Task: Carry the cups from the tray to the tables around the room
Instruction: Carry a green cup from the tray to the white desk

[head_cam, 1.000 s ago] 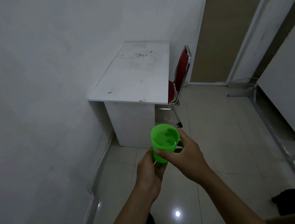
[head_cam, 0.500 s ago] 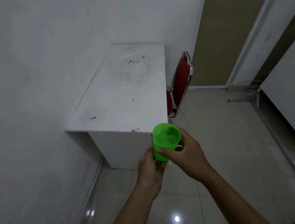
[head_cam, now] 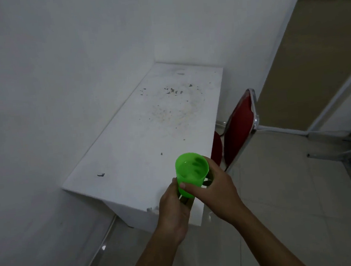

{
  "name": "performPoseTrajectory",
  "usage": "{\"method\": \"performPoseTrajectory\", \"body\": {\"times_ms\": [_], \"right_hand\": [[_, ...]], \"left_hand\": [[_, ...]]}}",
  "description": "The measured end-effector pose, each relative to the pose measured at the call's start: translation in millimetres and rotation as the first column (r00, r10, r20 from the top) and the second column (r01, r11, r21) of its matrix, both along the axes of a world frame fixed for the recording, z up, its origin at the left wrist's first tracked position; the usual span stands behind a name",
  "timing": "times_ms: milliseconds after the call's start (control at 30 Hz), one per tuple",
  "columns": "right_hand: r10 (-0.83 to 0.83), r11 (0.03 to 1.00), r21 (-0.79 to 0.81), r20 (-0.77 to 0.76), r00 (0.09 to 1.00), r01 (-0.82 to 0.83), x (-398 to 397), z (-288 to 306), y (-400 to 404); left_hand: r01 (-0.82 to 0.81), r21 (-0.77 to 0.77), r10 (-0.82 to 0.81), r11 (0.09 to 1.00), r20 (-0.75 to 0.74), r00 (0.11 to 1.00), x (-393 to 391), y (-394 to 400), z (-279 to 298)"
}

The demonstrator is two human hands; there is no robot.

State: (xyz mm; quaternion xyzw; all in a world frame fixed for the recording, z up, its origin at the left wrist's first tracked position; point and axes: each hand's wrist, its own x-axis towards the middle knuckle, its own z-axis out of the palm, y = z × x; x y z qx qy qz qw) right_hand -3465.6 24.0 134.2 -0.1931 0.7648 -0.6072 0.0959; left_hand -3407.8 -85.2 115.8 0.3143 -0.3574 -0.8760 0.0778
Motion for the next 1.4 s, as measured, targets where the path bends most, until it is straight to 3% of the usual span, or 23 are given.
{"method": "performPoseTrajectory", "body": {"times_ms": [233,467,667,800,933,1033,1133,1267,1333,1400], "right_hand": [[0.058,0.998,0.029,0.017,0.998,-0.058,-104,-12,-37],[0.014,1.000,0.027,0.039,0.999,-0.015,-199,-41,-97],[-0.034,0.999,0.024,0.057,0.998,0.032,-275,-68,-147],[-0.053,0.998,0.028,0.081,0.995,0.051,-325,-93,-174],[-0.065,0.997,0.048,0.087,0.994,0.061,-375,-124,-198],[-0.071,0.995,0.076,0.072,0.995,0.065,-410,-147,-212],[-0.074,0.992,0.104,0.057,0.996,0.068,-441,-173,-222],[-0.083,0.987,0.142,0.032,0.996,0.078,-477,-199,-236],[-0.092,0.984,0.152,0.026,0.995,0.087,-490,-206,-242],[-0.098,0.984,0.152,0.027,0.995,0.093,-500,-210,-246]], "left_hand": [[-0.043,0.031,0.043,0.999,0.006,0.999,-97,-35,-19],[-0.009,0.021,0.009,1.000,0.016,1.000,-196,-97,-45],[0.040,-0.137,-0.033,0.990,0.052,0.998,-278,-149,-71],[0.057,-0.401,0.001,0.914,0.143,0.990,-330,-178,-100],[0.175,-0.757,0.021,0.629,0.242,0.970,-377,-210,-139],[0.268,-0.888,-0.009,0.373,0.285,0.958,-409,-236,-171],[0.379,-0.914,-0.078,0.144,0.372,0.925,-437,-257,-199],[0.467,-0.859,-0.038,-0.209,0.484,0.874,-468,-281,-225],[0.503,-0.799,-0.001,-0.330,0.534,0.846,-477,-290,-235],[0.528,-0.756,0.026,-0.386,0.563,0.826,-483,-300,-241]]}}
